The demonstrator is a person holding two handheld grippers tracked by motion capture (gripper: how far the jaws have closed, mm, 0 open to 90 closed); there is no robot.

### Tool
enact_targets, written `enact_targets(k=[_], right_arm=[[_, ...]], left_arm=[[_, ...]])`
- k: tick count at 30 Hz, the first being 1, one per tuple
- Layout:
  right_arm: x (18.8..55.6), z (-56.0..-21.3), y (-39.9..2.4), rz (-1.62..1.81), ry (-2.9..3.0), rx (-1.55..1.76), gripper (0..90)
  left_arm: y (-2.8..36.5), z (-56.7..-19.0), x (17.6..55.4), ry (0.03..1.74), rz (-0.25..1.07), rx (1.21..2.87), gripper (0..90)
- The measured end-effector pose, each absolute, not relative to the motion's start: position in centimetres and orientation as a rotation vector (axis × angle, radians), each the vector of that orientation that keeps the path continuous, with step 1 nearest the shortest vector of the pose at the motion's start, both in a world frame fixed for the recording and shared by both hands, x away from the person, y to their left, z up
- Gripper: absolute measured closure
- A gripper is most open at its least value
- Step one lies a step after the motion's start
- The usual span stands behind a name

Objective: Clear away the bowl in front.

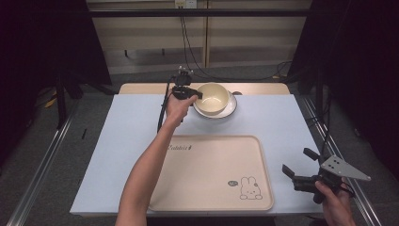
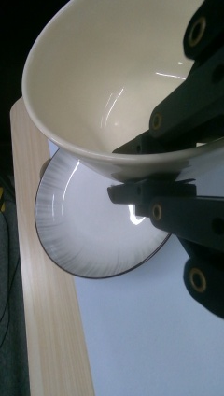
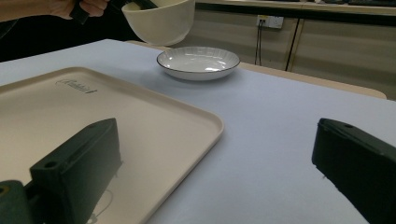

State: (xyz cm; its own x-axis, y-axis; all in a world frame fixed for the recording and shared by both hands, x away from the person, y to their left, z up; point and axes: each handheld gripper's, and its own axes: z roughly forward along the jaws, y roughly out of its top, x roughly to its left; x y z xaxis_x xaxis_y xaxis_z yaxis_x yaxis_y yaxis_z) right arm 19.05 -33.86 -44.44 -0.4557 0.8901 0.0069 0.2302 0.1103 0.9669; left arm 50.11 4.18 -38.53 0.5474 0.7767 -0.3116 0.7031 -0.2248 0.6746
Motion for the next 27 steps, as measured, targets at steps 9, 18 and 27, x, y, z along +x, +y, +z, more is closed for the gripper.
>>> enact_targets(k=[9,18,27], right_arm=[[19.1,-44.4,-33.9,1.378,1.779,1.097,1.0],[19.1,-44.4,-33.9,1.38,1.78,1.093,1.0],[19.1,-44.4,-33.9,1.38,1.783,1.093,1.0]], left_arm=[[3.5,-38.4,48.6,1.156,0.093,1.992,83.1],[2.3,-38.4,47.3,1.105,0.069,2.01,83.1],[0.6,-38.5,45.8,1.055,0.038,2.011,83.1]])
